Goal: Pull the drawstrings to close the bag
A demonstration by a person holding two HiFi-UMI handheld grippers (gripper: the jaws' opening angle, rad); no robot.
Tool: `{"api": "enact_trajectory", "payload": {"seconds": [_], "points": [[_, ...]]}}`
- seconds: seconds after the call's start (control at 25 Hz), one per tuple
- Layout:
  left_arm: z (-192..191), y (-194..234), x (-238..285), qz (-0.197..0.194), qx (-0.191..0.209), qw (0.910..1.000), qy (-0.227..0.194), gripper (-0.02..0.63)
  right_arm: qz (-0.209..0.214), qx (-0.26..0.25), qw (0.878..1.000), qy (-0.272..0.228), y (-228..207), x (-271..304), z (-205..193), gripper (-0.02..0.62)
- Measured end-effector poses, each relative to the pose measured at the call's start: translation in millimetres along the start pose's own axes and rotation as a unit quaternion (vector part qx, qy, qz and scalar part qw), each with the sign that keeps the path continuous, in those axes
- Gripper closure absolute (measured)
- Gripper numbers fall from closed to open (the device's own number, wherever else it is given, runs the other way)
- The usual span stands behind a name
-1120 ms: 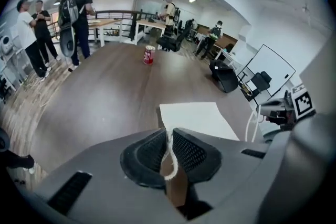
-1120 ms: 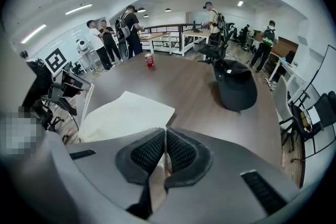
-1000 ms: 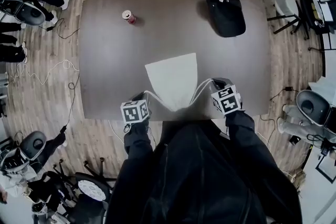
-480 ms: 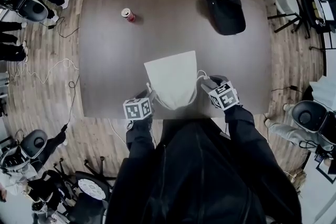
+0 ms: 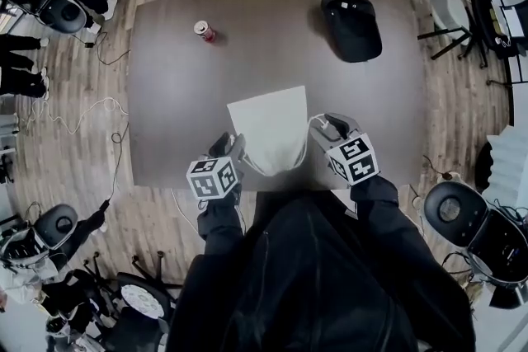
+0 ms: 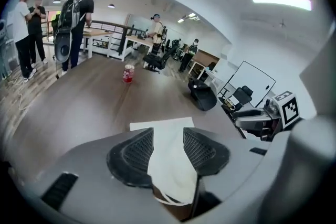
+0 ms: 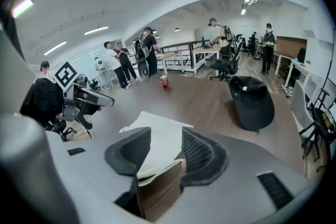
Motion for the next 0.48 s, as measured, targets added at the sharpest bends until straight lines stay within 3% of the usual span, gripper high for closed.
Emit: {"api": "enact_trajectory", "payload": {"seconds": [0.24,0.48], "points": [[56,-60,-24,-0.024,0.031,0.9951,-0.090,0.428,-0.021,-0.004,0.994,-0.109,16,-31,70,0.493],[105,-111,-60,-0.011,0.078,0.9782,-0.192,0.539,-0.045,-0.018,0.979,-0.198,29,-71,126,0.558]]}}
Point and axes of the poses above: the fingertips, and each gripper's own axes: x forward along the fingers, y to its left, z out of its top, the point moved 1 cm from there along -x, backward along the fingers, and after that the axes turned 4 degrees about z, right-handed, at the moved point
